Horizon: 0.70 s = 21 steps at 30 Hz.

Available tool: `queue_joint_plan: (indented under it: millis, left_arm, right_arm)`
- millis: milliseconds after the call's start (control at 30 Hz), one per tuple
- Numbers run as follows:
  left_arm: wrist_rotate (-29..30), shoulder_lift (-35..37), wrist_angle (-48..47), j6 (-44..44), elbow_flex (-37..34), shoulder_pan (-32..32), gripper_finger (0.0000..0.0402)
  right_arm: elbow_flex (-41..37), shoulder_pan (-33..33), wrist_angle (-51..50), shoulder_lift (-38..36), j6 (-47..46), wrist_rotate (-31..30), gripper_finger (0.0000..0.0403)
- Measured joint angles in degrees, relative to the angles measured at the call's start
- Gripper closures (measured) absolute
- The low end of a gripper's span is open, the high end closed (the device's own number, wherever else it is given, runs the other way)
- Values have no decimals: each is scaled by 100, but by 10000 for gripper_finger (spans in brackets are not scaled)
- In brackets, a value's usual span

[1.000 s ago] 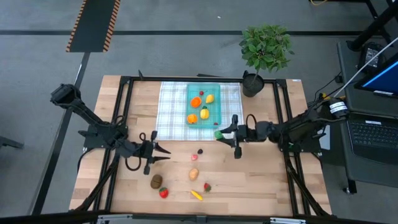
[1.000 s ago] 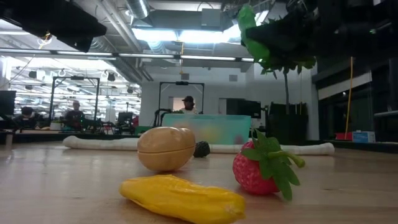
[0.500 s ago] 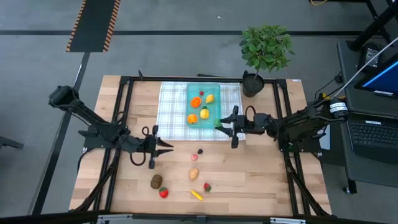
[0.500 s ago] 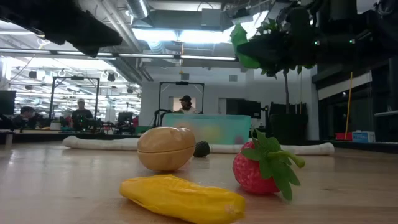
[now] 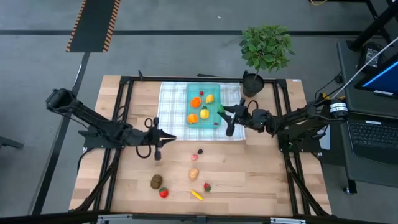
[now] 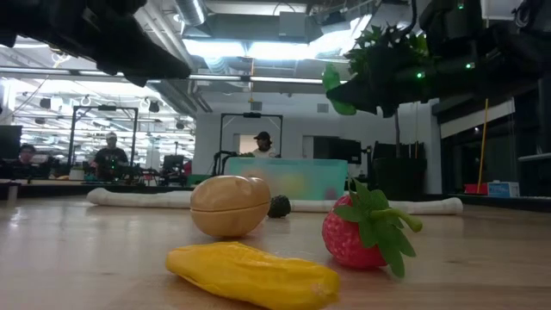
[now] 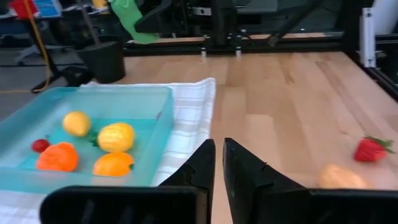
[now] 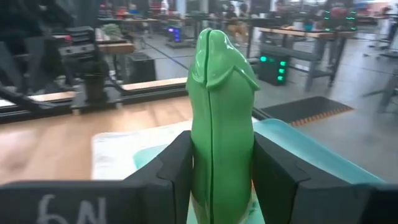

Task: Pick and placing Produce into tupperware
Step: Put the green peas into the green bin

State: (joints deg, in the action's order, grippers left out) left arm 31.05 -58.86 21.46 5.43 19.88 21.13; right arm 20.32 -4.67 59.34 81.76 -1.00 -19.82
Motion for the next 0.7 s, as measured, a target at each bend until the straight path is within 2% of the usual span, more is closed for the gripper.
queue_joint_plan:
  millis: [233, 333, 467, 600, 700]
  left_arm:
    - [-2, 1, -1, 0, 0, -287, 392]
    - [0, -1, -1, -1, 0, -390, 397]
    - [-4, 0, 0, -1, 0, -515, 401]
    - [-61, 1, -2, -2, 0, -608, 393]
    - [-63, 0, -3, -2, 0, -653, 385]
  right_arm:
    - [0, -241, -66, 2, -109, -4, 268]
    - [2, -349, -120, 2, -774, 69, 268]
    - [23, -505, -317, 4, -1506, 462, 268]
    - [390, -505, -789, 7, -1676, 494, 268]
    - [955, -513, -1724, 5, -1797, 480, 268]
